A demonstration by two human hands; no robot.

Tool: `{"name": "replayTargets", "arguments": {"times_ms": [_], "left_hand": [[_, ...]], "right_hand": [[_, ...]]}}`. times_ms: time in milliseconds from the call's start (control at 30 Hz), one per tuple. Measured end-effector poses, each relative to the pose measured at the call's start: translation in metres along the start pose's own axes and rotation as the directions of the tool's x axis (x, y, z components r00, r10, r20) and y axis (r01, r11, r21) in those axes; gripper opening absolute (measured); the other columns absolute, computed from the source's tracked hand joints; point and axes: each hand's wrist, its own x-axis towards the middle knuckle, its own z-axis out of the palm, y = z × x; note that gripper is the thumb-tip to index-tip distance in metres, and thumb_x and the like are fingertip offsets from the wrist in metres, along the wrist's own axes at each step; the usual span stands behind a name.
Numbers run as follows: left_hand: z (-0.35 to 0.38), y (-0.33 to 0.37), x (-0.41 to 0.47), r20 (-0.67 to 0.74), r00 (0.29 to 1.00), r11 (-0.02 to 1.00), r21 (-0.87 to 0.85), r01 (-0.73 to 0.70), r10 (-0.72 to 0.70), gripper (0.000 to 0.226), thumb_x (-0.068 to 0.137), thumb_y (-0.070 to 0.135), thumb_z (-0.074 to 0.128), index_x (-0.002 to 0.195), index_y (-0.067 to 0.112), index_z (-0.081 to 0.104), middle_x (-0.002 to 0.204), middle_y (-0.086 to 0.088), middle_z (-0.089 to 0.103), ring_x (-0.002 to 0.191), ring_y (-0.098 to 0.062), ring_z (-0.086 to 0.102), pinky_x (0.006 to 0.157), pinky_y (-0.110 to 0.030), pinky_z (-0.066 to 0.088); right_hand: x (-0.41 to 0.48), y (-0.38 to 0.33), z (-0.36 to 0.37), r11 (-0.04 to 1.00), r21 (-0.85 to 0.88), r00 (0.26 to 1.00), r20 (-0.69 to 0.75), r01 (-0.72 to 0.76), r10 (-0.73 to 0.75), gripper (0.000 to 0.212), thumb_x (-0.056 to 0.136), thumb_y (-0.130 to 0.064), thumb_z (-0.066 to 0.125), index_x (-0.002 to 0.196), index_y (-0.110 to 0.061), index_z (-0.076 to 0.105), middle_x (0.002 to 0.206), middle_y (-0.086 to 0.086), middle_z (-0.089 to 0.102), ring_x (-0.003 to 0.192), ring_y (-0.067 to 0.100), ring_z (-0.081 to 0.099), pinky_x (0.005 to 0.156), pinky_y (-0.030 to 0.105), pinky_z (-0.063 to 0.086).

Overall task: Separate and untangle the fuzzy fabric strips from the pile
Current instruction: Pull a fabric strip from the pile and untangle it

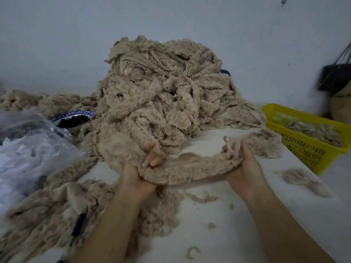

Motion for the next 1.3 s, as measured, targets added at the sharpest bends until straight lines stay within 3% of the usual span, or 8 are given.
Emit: {"name": "replayTargets", "arguments": {"times_ms": [67, 133, 267, 567, 800, 967, 1100, 1300], "left_hand": [[0.008, -0.005, -0.007, 0.018, 1.000, 0.870, 0.493, 0.003, -0.013, 0.028, 0.093, 0.039, 0.054, 0.088, 0.014, 0.067, 0.050, 0.002, 0.053, 0.043, -0.011, 0.052, 0.041, -0.017, 0.041], [0.014, -0.018, -0.015, 0.036, 0.999, 0.473, 0.880, -0.037, 0.011, 0.038, 0.076, 0.063, 0.060, 0.091, 0.031, 0.072, 0.074, 0.009, 0.073, 0.065, -0.006, 0.069, 0.056, -0.015, 0.050], [0.023, -0.048, -0.020, 0.258, 0.964, 0.210, 0.947, -0.241, -0.056, 0.026, 0.073, 0.067, 0.063, 0.097, 0.055, 0.062, 0.096, 0.047, 0.061, 0.094, 0.024, 0.056, 0.074, 0.003, 0.040], [0.017, -0.042, -0.011, 0.091, 0.986, 0.778, 0.607, -0.165, 0.138, 0.019, 0.096, 0.031, 0.059, 0.094, 0.012, 0.063, 0.101, -0.001, 0.075, 0.098, -0.013, 0.071, 0.079, -0.022, 0.056], [0.020, -0.052, -0.015, 0.144, 0.974, 0.421, 0.883, -0.206, 0.174, 0.048, 0.089, 0.054, 0.065, 0.098, 0.007, 0.061, 0.089, -0.006, 0.070, 0.084, -0.021, 0.067, 0.076, -0.041, 0.055], [0.025, -0.045, -0.018, 0.144, 0.985, 0.805, 0.571, -0.161, 0.094, 0.024, 0.088, 0.041, 0.060, 0.088, 0.026, 0.078, 0.103, -0.005, 0.077, 0.096, -0.018, 0.073, 0.072, -0.024, 0.058], [0.020, -0.028, -0.010, -0.002, 0.988, 0.936, 0.319, -0.146, 0.154, 0.029, 0.093, 0.038, 0.055, 0.073, 0.017, 0.062, 0.057, 0.006, 0.049, 0.049, -0.007, 0.045, 0.049, -0.016, 0.040], [0.008, -0.005, -0.003, -0.218, 0.942, 0.947, 0.256, -0.195, 0.253, 0.032, 0.105, 0.032, 0.044, 0.078, 0.017, 0.053, 0.054, 0.005, 0.046, 0.044, -0.006, 0.038, 0.044, -0.017, 0.037]], "right_hand": [[-0.002, 0.008, 0.007, 0.990, -0.140, 1.000, 0.016, 0.019, -0.017, 0.051, 0.100, -0.053, 0.041, 0.126, -0.014, 0.063, 0.109, 0.003, 0.075, 0.099, 0.016, 0.071, 0.083, 0.035, 0.055], [-0.009, 0.017, 0.017, 0.977, -0.213, 0.998, 0.057, -0.003, 0.016, 0.058, 0.097, -0.058, 0.042, 0.123, -0.012, 0.065, 0.113, 0.008, 0.074, 0.103, 0.020, 0.071, 0.081, 0.037, 0.057], [-0.021, 0.030, 0.027, 0.907, -0.421, 0.993, 0.100, -0.014, 0.061, 0.069, 0.084, -0.071, 0.046, 0.106, -0.013, 0.077, 0.109, 0.011, 0.074, 0.103, 0.024, 0.071, 0.087, 0.039, 0.058], [-0.024, 0.029, 0.033, 0.956, -0.277, 0.977, 0.211, 0.097, -0.038, 0.049, 0.091, -0.046, 0.051, 0.120, -0.009, 0.066, 0.119, 0.009, 0.071, 0.113, 0.021, 0.067, 0.091, 0.032, 0.055], [-0.031, 0.045, 0.036, 0.795, -0.578, 0.981, 0.158, 0.186, -0.115, 0.031, 0.089, -0.048, 0.062, 0.093, -0.021, 0.078, 0.098, 0.006, 0.077, 0.095, 0.022, 0.074, 0.088, 0.046, 0.058], [-0.029, 0.041, 0.043, 0.902, -0.423, 0.992, 0.123, 0.081, -0.031, 0.052, 0.085, -0.045, 0.062, 0.119, -0.006, 0.065, 0.105, 0.014, 0.075, 0.098, 0.029, 0.073, 0.080, 0.046, 0.060], [-0.024, 0.028, 0.039, 0.954, -0.295, 0.999, -0.004, -0.050, 0.052, 0.052, 0.089, -0.047, 0.059, 0.124, -0.008, 0.062, 0.108, 0.016, 0.074, 0.097, 0.032, 0.072, 0.073, 0.042, 0.060], [-0.012, -0.001, 0.013, 0.996, -0.089, 0.985, -0.172, 0.020, -0.035, 0.030, 0.098, -0.041, 0.056, 0.107, -0.015, 0.067, 0.072, 0.002, 0.075, 0.062, 0.015, 0.073, 0.054, 0.031, 0.056]]}}
